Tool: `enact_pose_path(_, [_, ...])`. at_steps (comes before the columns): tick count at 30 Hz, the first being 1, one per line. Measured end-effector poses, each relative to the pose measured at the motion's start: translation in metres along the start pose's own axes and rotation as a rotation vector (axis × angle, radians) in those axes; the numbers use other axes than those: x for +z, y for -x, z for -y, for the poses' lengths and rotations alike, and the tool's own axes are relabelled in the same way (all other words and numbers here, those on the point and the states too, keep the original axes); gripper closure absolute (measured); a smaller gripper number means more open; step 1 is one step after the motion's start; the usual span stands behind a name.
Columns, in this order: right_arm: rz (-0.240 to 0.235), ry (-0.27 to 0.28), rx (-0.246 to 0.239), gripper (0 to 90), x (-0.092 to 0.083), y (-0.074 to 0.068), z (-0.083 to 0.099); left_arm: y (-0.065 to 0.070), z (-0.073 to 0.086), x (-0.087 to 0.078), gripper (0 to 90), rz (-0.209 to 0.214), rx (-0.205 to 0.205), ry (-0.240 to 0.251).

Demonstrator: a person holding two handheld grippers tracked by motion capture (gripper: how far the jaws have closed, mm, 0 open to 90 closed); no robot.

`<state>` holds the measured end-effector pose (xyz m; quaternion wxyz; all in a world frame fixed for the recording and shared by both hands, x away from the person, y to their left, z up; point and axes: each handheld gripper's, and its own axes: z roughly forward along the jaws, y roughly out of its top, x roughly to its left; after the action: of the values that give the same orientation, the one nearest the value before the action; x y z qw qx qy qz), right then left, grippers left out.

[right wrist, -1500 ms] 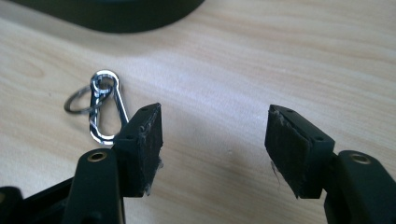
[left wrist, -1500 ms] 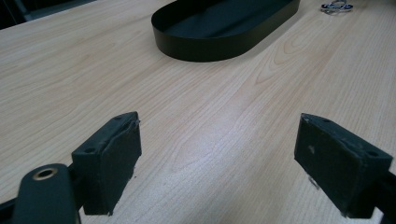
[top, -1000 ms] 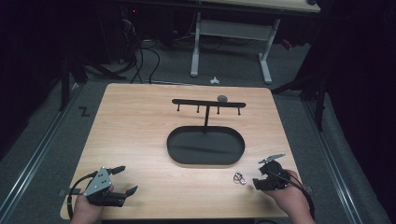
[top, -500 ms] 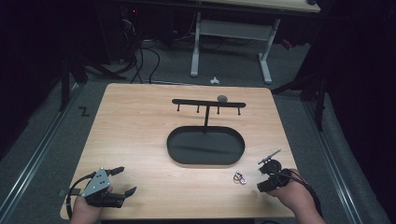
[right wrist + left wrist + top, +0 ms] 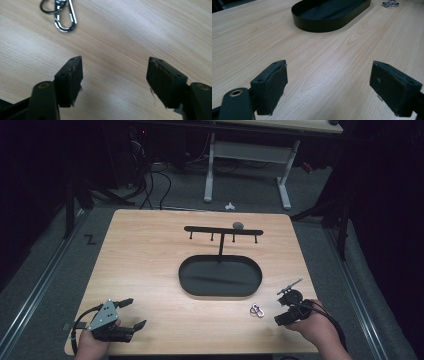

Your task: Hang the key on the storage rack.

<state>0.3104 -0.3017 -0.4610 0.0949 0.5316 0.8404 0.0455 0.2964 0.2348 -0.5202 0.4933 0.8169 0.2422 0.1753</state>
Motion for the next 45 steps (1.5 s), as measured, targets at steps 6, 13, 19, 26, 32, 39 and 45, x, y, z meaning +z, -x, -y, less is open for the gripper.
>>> enact_pose_path(6, [-0.011,0.001,-0.078,22.7,0.005,-0.019,-0.008,0.000,-0.001,0.002,15.3,0.004,0.007,-0.008])
enact_pose_path(13, [-0.024,0.012,-0.137,25.0,0.009,-0.036,-0.015,0.001,-0.001,0.002,15.3,0.005,0.009,-0.009])
enact_pose_path(19, [-0.041,0.037,-0.176,32.1,0.016,-0.044,-0.016,0.002,0.000,0.002,15.3,0.008,0.011,-0.018])
enact_pose_path(26, [-0.032,0.046,-0.195,37.5,0.021,-0.045,-0.015,0.001,0.000,0.003,15.3,0.008,0.011,-0.021])
enact_pose_path(32, [-0.015,0.070,-0.192,41.1,0.022,-0.042,-0.022,0.001,-0.001,0.003,15.3,0.009,0.014,-0.017])
enact_pose_path(39, [0.000,0.065,-0.208,44.0,0.031,-0.041,-0.034,0.001,0.000,0.003,15.3,0.012,0.019,-0.024])
enact_pose_path(45, [-0.011,0.108,-0.203,52.2,0.032,-0.044,-0.042,0.001,0.000,0.002,15.3,0.012,0.017,-0.027])
